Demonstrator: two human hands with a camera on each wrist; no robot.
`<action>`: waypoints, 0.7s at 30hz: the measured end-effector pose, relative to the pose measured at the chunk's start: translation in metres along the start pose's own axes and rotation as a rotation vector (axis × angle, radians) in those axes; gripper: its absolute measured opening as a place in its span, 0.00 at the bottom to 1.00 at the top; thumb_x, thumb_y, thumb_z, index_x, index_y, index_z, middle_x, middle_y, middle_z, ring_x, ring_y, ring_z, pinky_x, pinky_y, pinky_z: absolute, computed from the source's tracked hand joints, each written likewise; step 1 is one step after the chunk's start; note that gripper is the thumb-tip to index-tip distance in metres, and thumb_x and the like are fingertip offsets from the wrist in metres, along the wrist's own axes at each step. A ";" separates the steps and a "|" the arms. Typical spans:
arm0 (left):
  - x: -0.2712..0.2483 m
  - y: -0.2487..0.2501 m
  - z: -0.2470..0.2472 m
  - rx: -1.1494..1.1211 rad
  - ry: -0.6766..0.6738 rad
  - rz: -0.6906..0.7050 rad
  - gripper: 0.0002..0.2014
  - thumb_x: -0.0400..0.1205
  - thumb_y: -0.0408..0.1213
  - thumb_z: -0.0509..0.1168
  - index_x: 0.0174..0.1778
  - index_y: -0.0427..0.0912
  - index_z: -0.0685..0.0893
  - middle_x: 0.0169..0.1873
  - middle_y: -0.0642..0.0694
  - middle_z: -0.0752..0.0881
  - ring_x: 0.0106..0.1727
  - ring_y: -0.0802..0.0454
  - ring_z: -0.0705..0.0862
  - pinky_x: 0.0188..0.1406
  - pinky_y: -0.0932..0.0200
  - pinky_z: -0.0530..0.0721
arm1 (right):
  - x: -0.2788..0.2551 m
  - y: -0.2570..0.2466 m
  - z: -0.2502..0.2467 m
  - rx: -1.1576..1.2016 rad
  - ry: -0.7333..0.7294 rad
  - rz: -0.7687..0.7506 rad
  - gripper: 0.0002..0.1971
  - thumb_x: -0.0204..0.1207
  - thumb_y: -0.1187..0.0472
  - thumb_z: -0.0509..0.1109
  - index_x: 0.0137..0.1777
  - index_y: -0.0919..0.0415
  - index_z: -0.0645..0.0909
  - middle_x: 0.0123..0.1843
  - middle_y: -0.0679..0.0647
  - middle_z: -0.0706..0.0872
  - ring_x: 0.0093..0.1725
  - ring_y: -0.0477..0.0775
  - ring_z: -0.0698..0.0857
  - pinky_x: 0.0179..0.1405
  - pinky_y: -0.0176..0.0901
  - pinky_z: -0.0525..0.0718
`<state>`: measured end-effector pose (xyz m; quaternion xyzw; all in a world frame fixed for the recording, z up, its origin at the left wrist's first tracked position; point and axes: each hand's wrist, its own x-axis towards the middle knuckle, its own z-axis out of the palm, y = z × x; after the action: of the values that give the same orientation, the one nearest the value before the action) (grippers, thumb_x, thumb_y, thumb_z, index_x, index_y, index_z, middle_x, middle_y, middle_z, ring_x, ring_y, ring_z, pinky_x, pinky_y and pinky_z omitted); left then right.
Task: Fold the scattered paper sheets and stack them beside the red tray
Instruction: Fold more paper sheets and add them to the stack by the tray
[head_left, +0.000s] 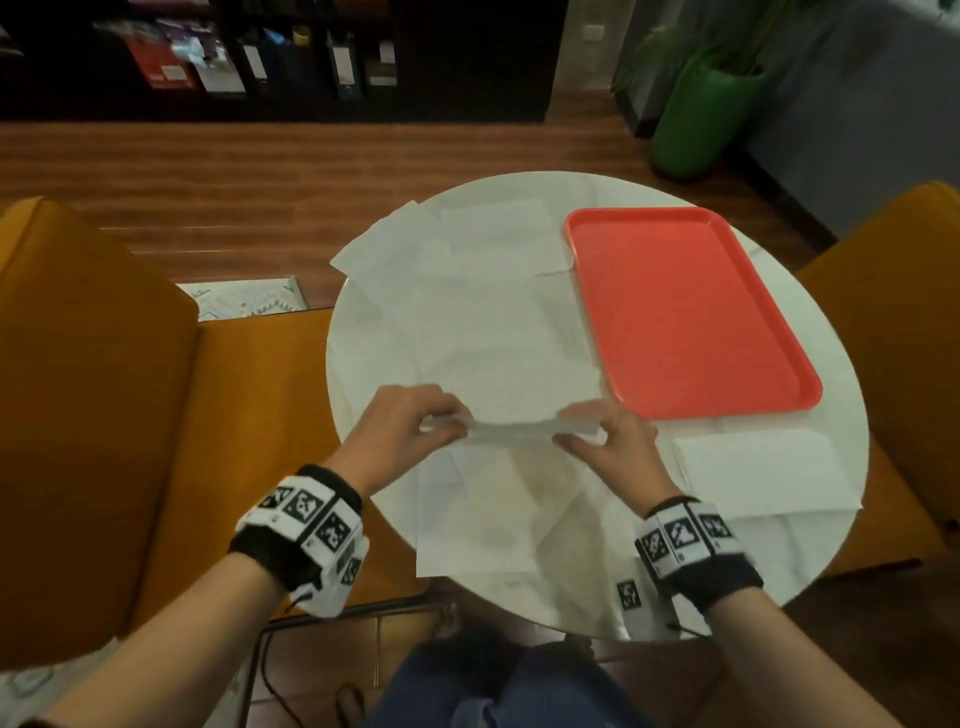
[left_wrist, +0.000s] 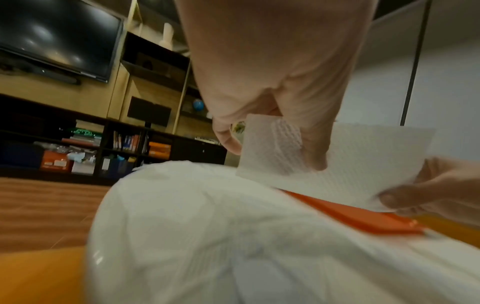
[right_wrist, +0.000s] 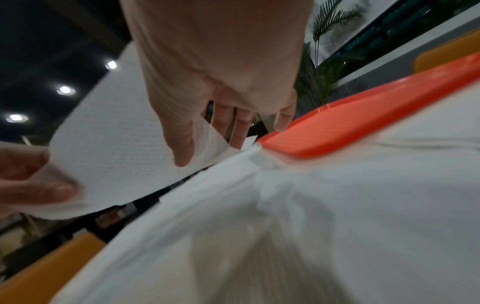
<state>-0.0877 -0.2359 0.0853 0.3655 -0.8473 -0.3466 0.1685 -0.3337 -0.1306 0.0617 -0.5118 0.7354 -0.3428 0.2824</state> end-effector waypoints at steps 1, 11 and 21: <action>-0.007 -0.006 0.010 0.009 -0.035 -0.022 0.07 0.79 0.43 0.70 0.52 0.50 0.89 0.45 0.54 0.88 0.47 0.57 0.86 0.52 0.50 0.84 | -0.007 0.010 0.006 -0.029 -0.033 0.010 0.08 0.62 0.42 0.74 0.41 0.27 0.83 0.46 0.30 0.87 0.58 0.41 0.83 0.68 0.65 0.71; -0.014 -0.024 0.040 -0.241 -0.108 -0.275 0.06 0.80 0.40 0.69 0.51 0.52 0.88 0.50 0.57 0.88 0.55 0.61 0.83 0.56 0.62 0.77 | -0.025 0.030 0.017 -0.195 -0.105 0.205 0.10 0.73 0.51 0.69 0.37 0.31 0.81 0.51 0.38 0.85 0.56 0.43 0.79 0.53 0.47 0.57; 0.058 -0.014 0.046 0.066 -0.106 -0.239 0.16 0.78 0.43 0.69 0.63 0.51 0.81 0.61 0.48 0.84 0.63 0.47 0.80 0.64 0.47 0.76 | -0.008 0.024 0.017 -0.157 -0.057 0.496 0.13 0.75 0.48 0.69 0.45 0.59 0.85 0.43 0.53 0.89 0.49 0.57 0.83 0.55 0.52 0.71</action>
<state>-0.1445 -0.2647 0.0450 0.4501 -0.8164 -0.3551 0.0690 -0.3320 -0.1212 0.0330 -0.3456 0.8546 -0.1903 0.3377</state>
